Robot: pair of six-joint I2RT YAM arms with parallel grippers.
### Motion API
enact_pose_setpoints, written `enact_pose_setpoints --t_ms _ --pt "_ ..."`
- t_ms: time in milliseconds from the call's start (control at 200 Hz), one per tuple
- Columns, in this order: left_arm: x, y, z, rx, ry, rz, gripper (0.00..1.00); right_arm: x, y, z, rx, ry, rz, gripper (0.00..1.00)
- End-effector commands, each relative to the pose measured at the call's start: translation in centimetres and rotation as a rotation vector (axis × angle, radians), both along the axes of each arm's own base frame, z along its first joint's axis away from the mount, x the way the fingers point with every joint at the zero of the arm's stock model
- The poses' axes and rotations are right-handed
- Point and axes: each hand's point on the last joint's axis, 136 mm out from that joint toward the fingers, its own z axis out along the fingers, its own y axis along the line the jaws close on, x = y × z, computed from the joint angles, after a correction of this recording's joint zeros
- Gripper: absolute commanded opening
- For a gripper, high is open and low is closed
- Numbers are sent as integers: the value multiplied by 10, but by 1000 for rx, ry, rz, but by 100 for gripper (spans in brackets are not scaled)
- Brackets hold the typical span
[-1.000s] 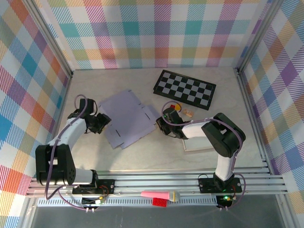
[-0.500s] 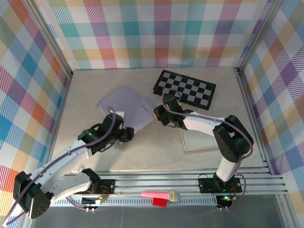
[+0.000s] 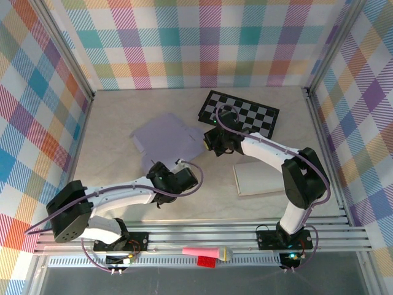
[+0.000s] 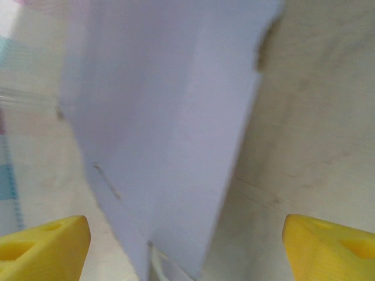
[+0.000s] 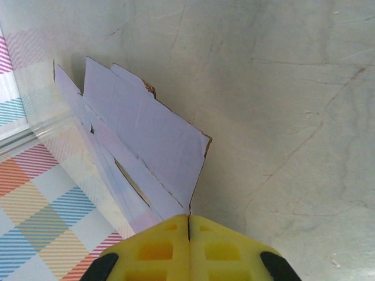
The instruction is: Fold the paper box
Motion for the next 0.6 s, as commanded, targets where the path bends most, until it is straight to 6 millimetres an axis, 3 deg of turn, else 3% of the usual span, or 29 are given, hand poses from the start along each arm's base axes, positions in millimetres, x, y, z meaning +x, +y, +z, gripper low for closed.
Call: enact_pose_setpoints --t_ms 0,155,275,355,415,565,595 --pt "17 7 29 83 -146 38 83 -10 -8 -4 -22 83 4 0" --pt "18 3 18 83 -125 22 79 -12 -10 -2 -18 109 3 0" --pt "22 -5 10 84 -92 -7 70 -13 -12 0 -19 121 1 0" --pt "24 -11 6 76 -72 -30 40 -13 -13 3 -20 124 1 0" --pt "26 -13 7 76 -73 -30 25 -13 -14 4 -25 129 1 0" --pt "29 -17 19 60 -84 -37 0 -12 -16 6 -20 128 3 0" --pt "29 -17 22 53 -89 -38 0 -11 -16 8 -16 121 6 0"
